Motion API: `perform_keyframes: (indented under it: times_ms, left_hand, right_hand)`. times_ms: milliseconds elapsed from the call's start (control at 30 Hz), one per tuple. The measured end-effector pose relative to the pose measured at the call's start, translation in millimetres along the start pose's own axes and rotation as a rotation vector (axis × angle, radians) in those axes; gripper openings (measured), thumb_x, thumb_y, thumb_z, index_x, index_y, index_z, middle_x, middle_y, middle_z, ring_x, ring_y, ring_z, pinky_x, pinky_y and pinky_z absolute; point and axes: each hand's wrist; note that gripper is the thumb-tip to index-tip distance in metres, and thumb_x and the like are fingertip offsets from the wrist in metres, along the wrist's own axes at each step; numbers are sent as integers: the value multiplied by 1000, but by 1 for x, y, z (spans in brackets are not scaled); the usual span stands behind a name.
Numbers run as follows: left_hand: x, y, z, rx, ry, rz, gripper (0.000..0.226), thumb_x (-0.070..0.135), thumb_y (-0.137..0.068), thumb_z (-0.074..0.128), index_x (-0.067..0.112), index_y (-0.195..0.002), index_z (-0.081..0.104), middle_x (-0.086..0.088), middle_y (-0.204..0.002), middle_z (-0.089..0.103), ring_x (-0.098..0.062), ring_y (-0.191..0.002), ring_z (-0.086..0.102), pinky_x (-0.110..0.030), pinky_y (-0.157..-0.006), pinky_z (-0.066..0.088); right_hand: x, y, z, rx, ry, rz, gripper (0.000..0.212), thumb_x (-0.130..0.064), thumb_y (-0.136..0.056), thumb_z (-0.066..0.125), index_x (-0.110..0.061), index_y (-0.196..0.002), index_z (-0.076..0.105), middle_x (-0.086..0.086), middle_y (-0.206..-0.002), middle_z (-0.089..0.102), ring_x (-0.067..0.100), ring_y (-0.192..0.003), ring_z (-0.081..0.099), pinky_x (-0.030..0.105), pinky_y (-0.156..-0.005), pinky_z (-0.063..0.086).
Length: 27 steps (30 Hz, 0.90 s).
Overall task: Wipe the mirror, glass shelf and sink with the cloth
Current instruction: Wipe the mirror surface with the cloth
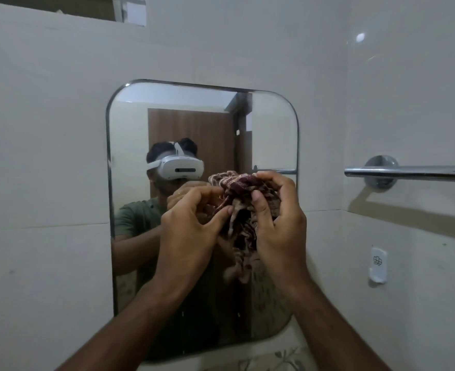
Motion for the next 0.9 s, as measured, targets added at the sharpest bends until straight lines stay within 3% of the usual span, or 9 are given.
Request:
perform_keyframes:
  times_ms: [100, 233, 300, 433, 500, 633, 767, 900]
  left_hand:
    - [8, -5, 10, -18, 9, 53, 53, 29, -81, 77, 36, -130, 57, 19, -114, 64, 11, -102, 60, -5, -81, 49]
    - [14, -12, 20, 28, 9, 61, 36, 29, -83, 75, 27, -119, 68, 15, -107, 70, 8, -95, 65, -14, -80, 55]
    - [17, -16, 21, 67, 63, 27, 28, 29, -84, 74, 24, -111, 70, 14, -99, 71, 7, -90, 66, -16, -76, 57]
    - [20, -22, 15, 102, 122, -13, 21, 29, -88, 69, 24, -108, 71, 13, -97, 71, 7, -90, 67, -13, -75, 55]
    - [21, -24, 10, 16, 160, -30, 18, 26, -93, 62, 24, -109, 71, 12, -99, 72, 4, -93, 67, -17, -78, 56]
    - [18, -24, -8, -189, 141, -5, 31, 26, -94, 60, 34, -124, 62, 19, -121, 66, 11, -113, 58, -18, -92, 52]
    - [12, -21, -33, -169, -129, 106, 41, 37, -91, 60, 43, -131, 55, 20, -132, 60, 6, -123, 51, -29, -100, 50]
    - [9, -23, -50, -140, -309, 169, 40, 39, -90, 58, 38, -130, 59, 19, -132, 57, 0, -121, 51, -35, -102, 50]
  right_hand:
    - [2, -8, -8, 64, -20, 14, 23, -20, -100, 60, -25, -121, 52, -9, -114, 65, 2, -108, 63, 10, -84, 51]
    - [3, -15, -12, 130, 50, -16, 24, -23, -99, 62, -14, -121, 66, -1, -119, 65, 6, -113, 60, 17, -95, 51]
    - [2, -16, -15, 68, 54, -24, 32, -28, -99, 61, -16, -128, 66, -2, -127, 63, 5, -121, 56, 17, -101, 47]
    - [9, -10, -14, -225, 99, -61, 59, -47, -99, 55, -31, -153, 37, -11, -153, 38, -1, -141, 34, 9, -109, 34]
    - [18, -9, -7, -253, 206, -145, 66, -52, -98, 48, -34, -157, 24, -9, -159, 26, 2, -146, 24, 10, -114, 27]
    - [35, -27, 9, -111, 416, -325, 59, -31, -102, 50, -19, -157, 29, 8, -156, 30, 16, -143, 31, 9, -112, 25]
    - [46, -66, 14, 98, 554, -344, 54, -25, -103, 52, -14, -154, 37, 11, -150, 37, 22, -135, 39, 35, -108, 47]
    - [44, -101, 26, 274, 624, -259, 50, -30, -104, 49, -14, -150, 42, 13, -148, 40, 25, -128, 39, 39, -103, 50]
Point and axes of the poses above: each hand's wrist, its own y-axis away from the middle knuckle, its own z-axis out of the palm, x = y × z
